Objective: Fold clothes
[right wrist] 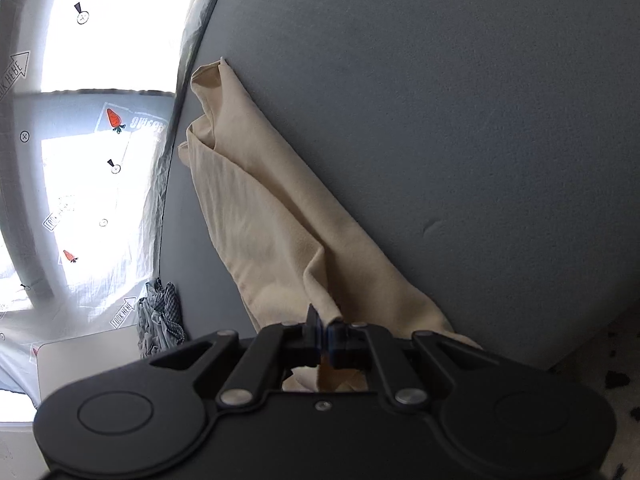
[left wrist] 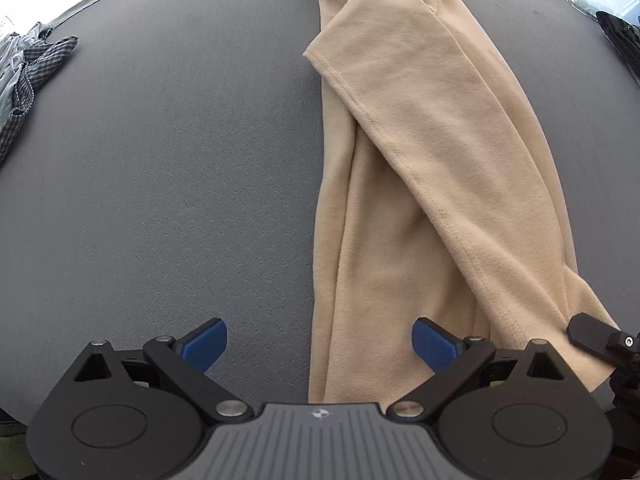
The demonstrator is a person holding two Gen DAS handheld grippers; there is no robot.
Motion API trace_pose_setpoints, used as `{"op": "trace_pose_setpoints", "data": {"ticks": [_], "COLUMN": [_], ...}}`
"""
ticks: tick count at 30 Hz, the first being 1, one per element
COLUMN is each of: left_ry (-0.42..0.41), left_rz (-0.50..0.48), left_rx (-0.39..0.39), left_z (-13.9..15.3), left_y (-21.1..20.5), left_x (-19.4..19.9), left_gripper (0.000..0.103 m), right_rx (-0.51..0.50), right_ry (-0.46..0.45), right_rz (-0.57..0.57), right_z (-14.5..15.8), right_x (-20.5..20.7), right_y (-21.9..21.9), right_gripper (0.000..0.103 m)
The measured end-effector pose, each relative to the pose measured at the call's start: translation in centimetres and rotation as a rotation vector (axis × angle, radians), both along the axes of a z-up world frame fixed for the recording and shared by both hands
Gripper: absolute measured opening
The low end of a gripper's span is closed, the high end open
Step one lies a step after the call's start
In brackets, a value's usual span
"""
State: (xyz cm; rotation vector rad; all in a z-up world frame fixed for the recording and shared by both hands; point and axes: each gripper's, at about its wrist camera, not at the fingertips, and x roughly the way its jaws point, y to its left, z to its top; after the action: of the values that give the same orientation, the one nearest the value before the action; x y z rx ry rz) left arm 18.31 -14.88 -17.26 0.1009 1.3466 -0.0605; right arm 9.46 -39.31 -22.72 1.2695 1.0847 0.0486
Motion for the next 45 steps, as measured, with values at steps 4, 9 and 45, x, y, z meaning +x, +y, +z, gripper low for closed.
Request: {"op": "trace_pose_setpoints", "data": {"ticks": [4,9,45], "left_ry": [0.015,0.038,0.009], "left_rz": [-0.034,-0.073,-0.039], "left_rx": [0.0,-0.011,-0.261], "left_z": [-0.1,-0.6,0.7], "left_y": [0.3,0.4,5.1], "left_x": [-1.6,-2.6,-5.5], "left_gripper": [0.099,0.099,0.054], "right_rx": [0.041,0.038,-0.673], "right_ry": [0.027,0.091,-0.084], "right_rz": [-0.035,-0.048,0.598], "right_z": [-0.2,-1.3,2.6], "right_x": [-2.1,-3.6,0.5], "right_y": [0.1,0.5,5.0], "right_gripper": [0.003,0.004,0.047]}}
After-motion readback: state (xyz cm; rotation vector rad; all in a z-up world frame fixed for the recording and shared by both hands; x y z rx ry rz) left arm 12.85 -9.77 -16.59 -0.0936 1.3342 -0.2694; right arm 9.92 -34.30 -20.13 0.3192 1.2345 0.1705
